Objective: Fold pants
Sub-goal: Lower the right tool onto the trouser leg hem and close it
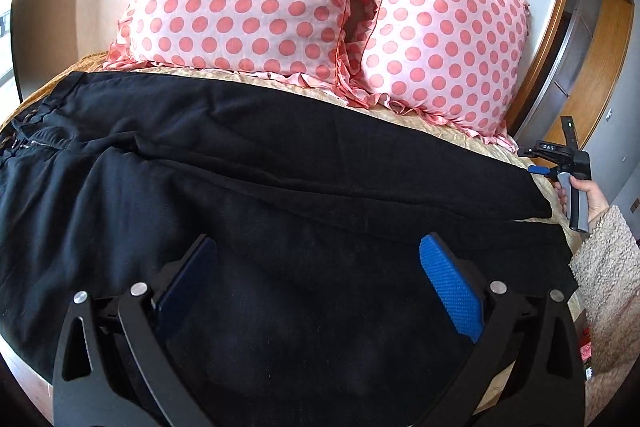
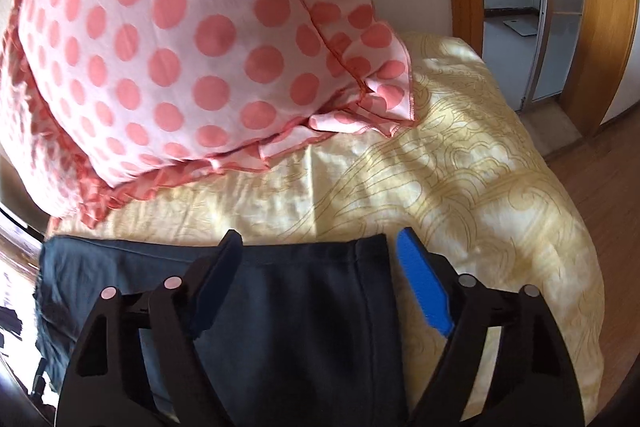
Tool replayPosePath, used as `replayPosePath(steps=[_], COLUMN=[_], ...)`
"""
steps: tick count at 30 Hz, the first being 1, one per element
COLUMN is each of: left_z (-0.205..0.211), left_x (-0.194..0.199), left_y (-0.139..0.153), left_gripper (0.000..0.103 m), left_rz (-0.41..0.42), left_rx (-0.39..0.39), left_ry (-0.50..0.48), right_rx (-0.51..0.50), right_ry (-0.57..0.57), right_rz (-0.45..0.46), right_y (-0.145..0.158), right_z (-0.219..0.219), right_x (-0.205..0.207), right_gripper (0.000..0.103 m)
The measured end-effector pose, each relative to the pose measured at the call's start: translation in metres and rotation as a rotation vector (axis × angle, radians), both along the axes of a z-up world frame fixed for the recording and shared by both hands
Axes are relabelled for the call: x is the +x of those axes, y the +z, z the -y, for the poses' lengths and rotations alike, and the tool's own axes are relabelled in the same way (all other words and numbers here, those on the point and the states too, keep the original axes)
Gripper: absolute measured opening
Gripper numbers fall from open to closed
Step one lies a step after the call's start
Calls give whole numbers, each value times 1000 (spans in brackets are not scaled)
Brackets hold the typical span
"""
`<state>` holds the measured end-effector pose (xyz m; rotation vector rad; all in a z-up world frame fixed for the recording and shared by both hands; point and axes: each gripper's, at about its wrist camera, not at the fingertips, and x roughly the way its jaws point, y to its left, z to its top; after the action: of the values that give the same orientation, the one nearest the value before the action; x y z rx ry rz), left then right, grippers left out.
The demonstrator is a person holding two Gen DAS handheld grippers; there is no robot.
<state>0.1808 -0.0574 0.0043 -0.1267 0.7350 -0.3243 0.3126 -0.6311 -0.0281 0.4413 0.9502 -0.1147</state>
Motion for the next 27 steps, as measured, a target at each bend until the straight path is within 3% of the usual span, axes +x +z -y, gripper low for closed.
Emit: replayPosePath(steps=[3,8,15,16,17,19,27], left_z=[3,6,4,4,3,2,-5], left_x=[4,10,10,10,10,10,18], left_y=[0,1,0,0,0,1,10], left_gripper=[101,101,101,101,101,101,101], left_rz=[13,18,21,24,25,28,59], left_rx=[-1,-3,-19,-19,-23,-32,-42], left_ry=[-8,-18,-24,-24,-24,-19,4], right_rx=[-11,-83,-51,-67,-69,-55,-50], right_ry=[-2,25,32,35,48,60,140], right_rz=[-55,-54,-58,-52,-48,-15,323], right_y=[-12,-11,-14,-13,-14,-11,48], right_z=[1,-8,-8,-10,-12,-15,-36], right_x=[8,5,-7,-9,-10,-15,-86], right_gripper=[63,46,45,42,33,28,27])
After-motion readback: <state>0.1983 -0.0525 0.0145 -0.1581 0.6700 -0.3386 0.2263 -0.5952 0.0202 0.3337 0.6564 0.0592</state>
